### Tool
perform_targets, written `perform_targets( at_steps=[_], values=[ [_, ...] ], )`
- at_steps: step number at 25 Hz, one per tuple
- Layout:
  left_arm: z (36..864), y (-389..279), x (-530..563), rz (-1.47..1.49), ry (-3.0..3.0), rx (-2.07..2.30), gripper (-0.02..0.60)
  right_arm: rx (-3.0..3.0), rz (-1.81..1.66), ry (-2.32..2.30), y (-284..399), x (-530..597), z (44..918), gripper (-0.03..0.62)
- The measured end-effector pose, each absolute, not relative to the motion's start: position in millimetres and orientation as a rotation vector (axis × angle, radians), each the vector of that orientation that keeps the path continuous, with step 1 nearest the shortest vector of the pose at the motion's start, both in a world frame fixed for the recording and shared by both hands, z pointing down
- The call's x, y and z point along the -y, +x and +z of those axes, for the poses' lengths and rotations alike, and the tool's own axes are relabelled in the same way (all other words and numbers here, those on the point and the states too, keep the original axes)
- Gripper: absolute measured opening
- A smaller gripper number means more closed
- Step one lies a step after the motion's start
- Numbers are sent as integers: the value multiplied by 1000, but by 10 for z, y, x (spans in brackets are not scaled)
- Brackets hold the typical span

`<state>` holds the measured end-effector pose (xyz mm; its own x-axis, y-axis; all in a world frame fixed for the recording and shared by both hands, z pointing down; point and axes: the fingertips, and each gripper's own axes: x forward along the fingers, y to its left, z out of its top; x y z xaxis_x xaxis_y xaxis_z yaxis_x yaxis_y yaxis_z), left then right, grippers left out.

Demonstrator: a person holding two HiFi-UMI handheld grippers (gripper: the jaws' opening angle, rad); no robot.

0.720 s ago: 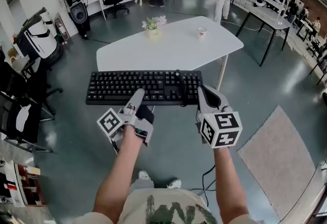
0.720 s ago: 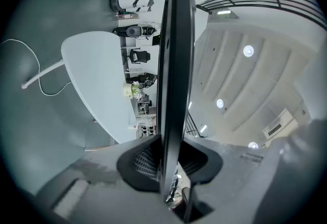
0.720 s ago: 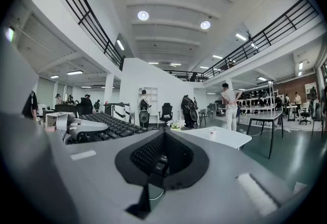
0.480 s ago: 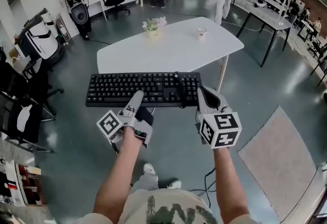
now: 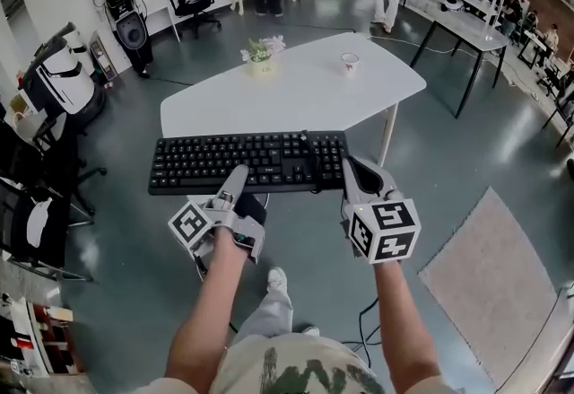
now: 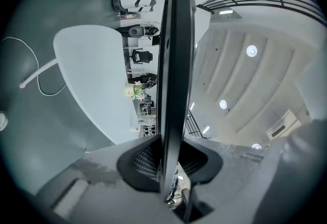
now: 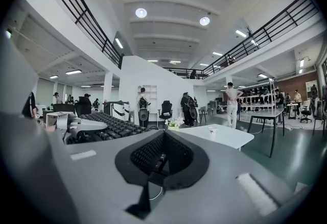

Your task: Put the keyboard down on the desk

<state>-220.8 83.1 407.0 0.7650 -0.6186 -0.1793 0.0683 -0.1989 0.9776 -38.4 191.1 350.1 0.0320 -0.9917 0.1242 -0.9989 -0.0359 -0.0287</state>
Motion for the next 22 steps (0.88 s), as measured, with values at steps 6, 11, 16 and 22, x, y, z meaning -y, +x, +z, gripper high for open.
perform_targets(
  at_steps=[6,11,16,22],
  values=[
    [4032,-1886,-256,-650,1666,426,89,2111,172,2209,-90,-1332,3449,-2],
    [4001,-1752,310,-643,1665,413,89,2082,180,2210,34,-780,3400,-2],
    [4009,-1671,804,-643,1647,396,89,2053,179,2217,94,-308,3334,-2],
    [4058,-1593,1221,-637,1620,391,89,2030,185,2210,151,109,3322,-2]
  ],
)
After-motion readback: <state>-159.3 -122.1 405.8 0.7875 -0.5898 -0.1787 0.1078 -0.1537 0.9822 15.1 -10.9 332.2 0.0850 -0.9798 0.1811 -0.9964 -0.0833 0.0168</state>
